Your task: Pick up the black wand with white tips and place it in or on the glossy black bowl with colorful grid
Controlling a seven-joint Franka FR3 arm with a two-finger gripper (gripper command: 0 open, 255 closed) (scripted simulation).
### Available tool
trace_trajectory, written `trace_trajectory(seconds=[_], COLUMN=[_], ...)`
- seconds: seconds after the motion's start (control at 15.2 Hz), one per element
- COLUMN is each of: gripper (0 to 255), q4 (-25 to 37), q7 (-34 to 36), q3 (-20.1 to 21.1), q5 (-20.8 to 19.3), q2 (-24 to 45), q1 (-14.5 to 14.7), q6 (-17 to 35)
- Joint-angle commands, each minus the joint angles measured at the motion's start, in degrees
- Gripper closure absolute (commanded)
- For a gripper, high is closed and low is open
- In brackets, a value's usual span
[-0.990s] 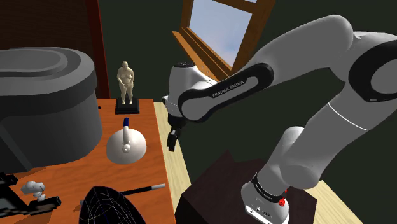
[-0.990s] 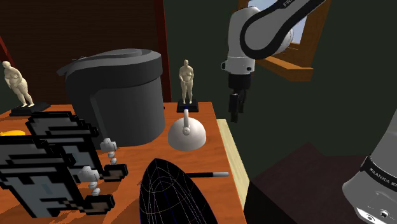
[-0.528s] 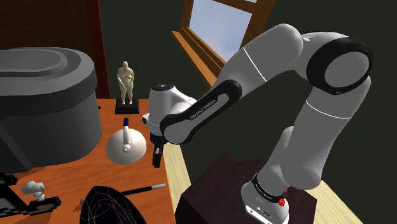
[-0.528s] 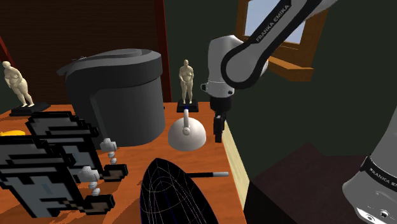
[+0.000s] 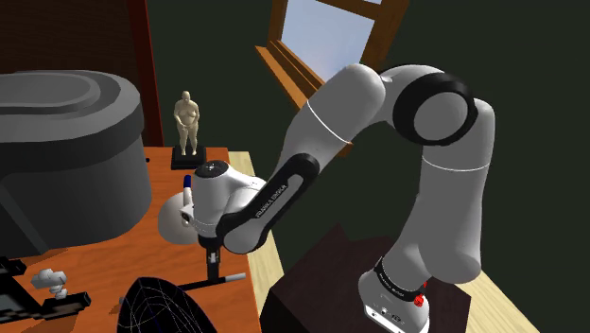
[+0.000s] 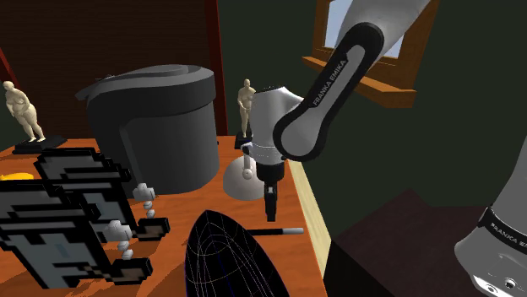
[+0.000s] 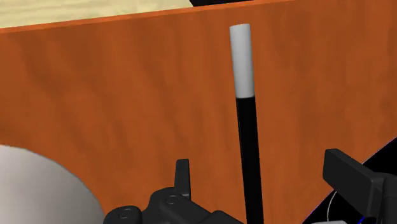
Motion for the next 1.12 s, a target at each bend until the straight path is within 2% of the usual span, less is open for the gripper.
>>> trace_trajectory(seconds=[0.0, 0.53, 1.06], gripper=[0, 0, 0], q4=[2.4, 4.5, 4.6], q7=[-0.4, 0.5, 0.6], q3=[-0.1, -1.9, -2.0], q5=[-1.9, -4.1, -4.2], q2=[3.7, 10.2, 10.6], q1=[1.6, 3.8, 3.9], q6=[1.3, 5.7, 6.0])
